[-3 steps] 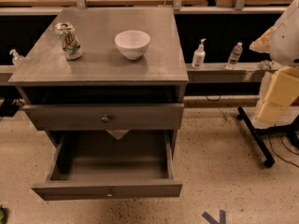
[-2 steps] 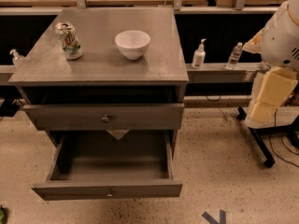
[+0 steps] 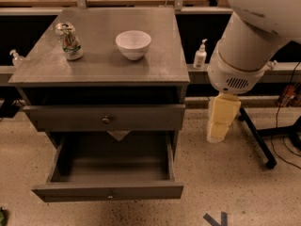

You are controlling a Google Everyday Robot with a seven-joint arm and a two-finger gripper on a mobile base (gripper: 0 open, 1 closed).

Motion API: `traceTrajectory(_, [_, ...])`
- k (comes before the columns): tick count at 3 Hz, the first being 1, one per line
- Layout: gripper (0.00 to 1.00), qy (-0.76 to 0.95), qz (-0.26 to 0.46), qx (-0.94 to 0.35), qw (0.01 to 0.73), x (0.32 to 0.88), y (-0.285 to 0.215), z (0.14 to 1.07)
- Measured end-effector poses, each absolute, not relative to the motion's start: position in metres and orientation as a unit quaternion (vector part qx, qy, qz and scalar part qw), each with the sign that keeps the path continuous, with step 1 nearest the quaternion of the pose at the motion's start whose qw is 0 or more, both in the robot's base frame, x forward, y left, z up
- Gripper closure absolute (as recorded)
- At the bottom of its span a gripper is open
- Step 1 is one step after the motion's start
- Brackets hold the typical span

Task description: Close middle drawer

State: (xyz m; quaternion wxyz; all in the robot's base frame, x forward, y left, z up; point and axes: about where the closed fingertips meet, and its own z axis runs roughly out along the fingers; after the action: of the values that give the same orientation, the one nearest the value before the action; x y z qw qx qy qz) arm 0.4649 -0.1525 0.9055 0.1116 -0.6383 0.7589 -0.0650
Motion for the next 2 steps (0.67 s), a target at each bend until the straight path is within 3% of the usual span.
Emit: traceTrajectory(2, [0.00,0.761,-0.046,-0.636,0.121,0.469,-0.144,0.877])
